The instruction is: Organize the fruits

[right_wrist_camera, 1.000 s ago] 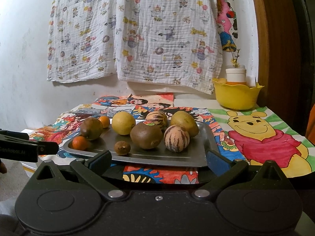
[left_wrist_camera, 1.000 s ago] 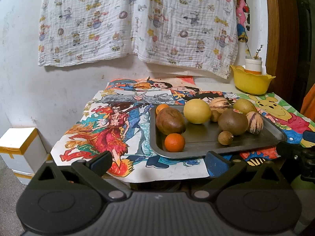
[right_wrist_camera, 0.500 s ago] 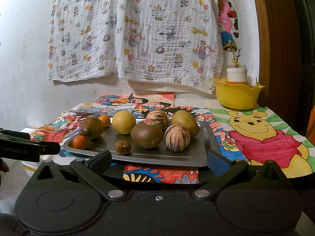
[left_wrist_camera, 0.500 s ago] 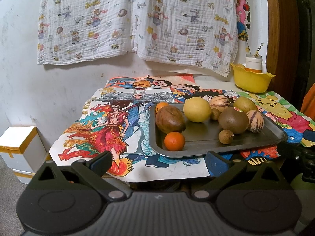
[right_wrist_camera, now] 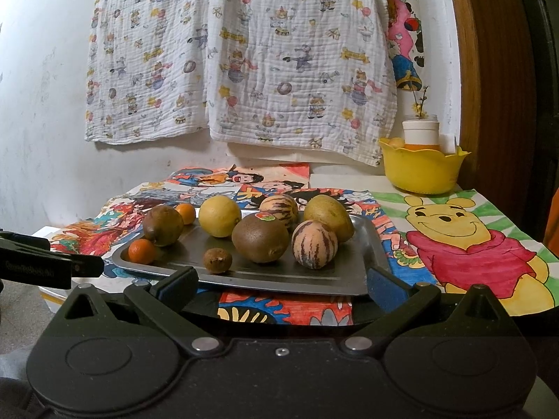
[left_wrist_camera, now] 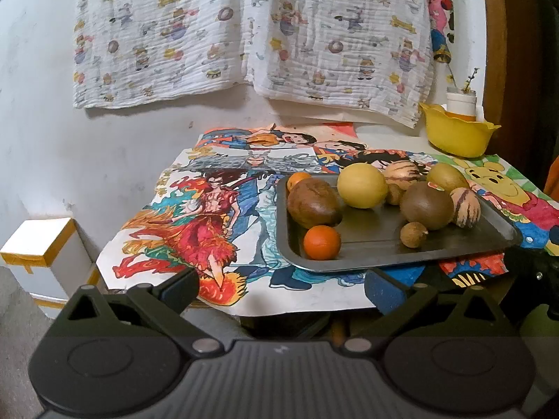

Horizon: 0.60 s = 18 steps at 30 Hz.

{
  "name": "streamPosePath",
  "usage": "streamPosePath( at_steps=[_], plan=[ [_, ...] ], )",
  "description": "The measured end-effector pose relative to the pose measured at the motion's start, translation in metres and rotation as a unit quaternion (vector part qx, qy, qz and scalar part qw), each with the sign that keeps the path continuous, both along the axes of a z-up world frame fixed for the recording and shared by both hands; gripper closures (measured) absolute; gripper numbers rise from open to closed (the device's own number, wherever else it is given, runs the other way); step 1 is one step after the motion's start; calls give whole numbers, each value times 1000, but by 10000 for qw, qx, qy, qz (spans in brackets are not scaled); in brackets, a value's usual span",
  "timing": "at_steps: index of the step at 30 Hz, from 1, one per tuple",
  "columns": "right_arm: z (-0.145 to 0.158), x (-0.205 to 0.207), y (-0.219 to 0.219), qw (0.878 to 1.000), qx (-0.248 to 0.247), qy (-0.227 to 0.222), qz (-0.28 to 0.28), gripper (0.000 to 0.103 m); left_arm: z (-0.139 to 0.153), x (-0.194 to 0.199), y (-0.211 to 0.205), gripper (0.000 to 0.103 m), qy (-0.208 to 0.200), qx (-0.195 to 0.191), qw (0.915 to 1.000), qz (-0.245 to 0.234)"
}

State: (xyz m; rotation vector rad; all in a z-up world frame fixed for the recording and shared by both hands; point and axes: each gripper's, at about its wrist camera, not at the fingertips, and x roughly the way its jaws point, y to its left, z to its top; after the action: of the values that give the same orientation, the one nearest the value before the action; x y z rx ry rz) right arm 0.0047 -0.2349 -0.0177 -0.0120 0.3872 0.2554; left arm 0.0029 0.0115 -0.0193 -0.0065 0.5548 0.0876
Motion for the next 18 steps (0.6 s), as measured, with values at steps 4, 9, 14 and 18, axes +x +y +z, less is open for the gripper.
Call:
streamPosePath(
  at_steps=[4, 9, 14, 18],
  plan=[
    [0, 0, 0, 10000, -8, -11, 0, 1, 0, 0, 1, 0, 34, 1, 10000, 74],
    [0, 1, 1, 10000, -21, -13, 33, 1, 0, 0, 2, 0, 37, -35, 9999, 111],
    [-1, 0, 1, 10000, -27, -17, 35, 0, 0, 0, 1, 0, 52, -37, 9999, 103],
    [0, 1, 1, 10000, -21, -14, 35, 0, 0, -1, 1, 0, 49, -55, 9999, 87]
  ],
)
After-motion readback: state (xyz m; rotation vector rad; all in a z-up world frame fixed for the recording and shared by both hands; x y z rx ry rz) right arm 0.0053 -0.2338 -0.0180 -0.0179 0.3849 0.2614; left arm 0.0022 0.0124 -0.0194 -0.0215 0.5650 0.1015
